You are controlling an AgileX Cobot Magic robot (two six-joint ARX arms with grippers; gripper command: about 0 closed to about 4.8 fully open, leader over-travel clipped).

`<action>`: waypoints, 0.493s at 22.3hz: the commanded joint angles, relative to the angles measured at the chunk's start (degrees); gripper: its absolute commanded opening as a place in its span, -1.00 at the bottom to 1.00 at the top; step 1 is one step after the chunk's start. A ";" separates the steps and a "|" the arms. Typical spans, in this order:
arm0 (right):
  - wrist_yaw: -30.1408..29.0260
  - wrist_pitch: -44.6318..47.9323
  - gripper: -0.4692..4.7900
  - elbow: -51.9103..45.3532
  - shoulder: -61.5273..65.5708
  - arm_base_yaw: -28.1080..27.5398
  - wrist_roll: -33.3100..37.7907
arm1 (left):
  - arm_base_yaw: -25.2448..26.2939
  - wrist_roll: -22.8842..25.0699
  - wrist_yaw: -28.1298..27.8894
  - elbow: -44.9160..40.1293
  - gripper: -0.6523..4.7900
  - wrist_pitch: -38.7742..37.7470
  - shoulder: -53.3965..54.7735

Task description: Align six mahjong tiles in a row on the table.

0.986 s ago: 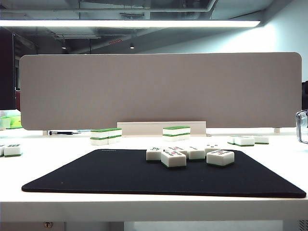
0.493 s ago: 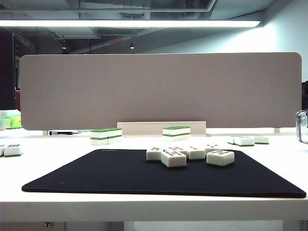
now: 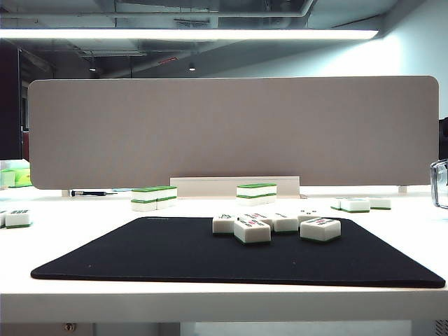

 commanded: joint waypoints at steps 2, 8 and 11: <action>-0.15 0.44 -0.82 0.24 -0.68 -0.04 -0.17 | -0.02 -0.59 0.81 7.30 -0.68 -1.97 1.29; -0.15 0.44 -0.83 0.24 -0.68 -0.02 -0.17 | -0.02 -0.59 2.75 18.71 -0.68 -2.03 12.74; -0.15 0.44 -0.82 0.24 -0.68 -0.02 -0.17 | -0.04 -0.35 5.01 25.57 -0.68 -2.01 22.82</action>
